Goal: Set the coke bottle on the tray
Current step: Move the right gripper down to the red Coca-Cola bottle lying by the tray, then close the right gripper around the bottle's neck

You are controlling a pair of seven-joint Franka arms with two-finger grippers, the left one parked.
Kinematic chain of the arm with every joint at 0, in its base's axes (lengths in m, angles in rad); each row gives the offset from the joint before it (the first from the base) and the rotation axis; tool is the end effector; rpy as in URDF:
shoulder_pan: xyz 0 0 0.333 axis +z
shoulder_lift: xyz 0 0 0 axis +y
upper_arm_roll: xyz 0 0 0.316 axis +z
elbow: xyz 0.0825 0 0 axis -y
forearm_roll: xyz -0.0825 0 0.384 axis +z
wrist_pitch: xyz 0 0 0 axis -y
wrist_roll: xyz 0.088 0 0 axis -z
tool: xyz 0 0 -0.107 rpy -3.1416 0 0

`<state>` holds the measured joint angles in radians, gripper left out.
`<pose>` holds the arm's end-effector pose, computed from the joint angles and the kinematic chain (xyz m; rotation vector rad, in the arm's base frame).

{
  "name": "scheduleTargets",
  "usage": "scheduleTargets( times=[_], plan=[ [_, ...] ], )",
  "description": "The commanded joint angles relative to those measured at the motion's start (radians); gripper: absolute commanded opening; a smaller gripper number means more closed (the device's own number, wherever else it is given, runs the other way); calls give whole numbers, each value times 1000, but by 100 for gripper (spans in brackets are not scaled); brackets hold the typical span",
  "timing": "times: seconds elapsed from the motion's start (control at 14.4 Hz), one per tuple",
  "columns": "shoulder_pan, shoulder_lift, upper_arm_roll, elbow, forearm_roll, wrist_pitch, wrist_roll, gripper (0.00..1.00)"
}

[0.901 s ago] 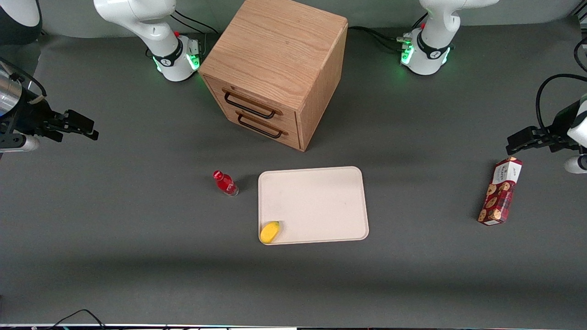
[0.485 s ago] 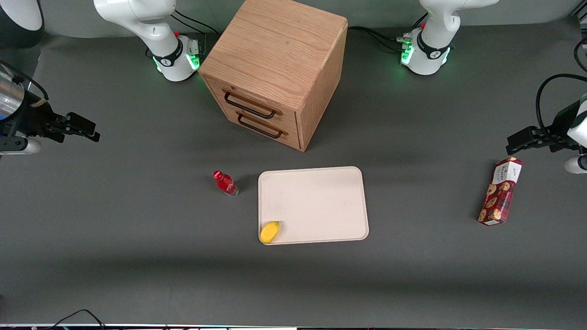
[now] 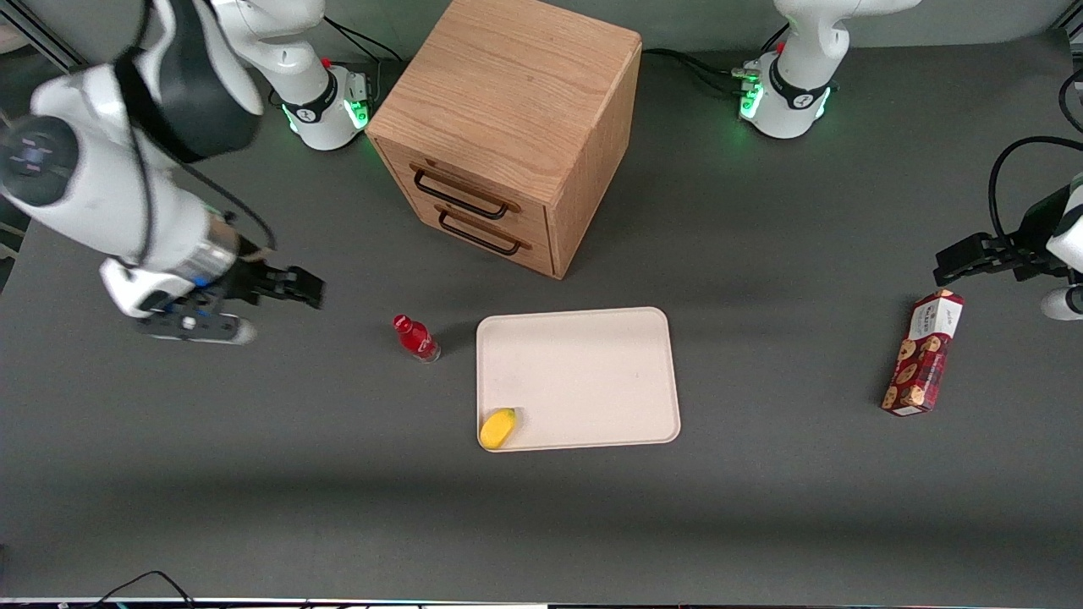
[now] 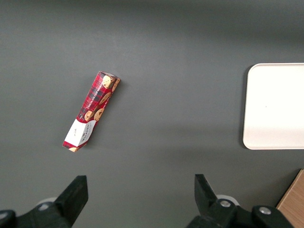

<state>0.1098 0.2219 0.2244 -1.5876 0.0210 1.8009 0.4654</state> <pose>0.5973 0.1966 0.5080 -3.0708 0.2173 0.0461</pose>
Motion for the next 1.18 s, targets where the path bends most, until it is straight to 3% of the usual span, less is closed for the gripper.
scheduleTargets(
  times=[0.0,0.21,0.49,0.97,1.11],
  plan=[
    [1,115,82,66,-26,78,111,100],
    [-2,181,161,-86,-142,297,182,100],
    [-2,189,171,-190,-245,314,208,100],
    [-13,200,173,-238,-265,325,203,100],
    [-15,200,174,-238,-265,327,199,92]
  ],
)
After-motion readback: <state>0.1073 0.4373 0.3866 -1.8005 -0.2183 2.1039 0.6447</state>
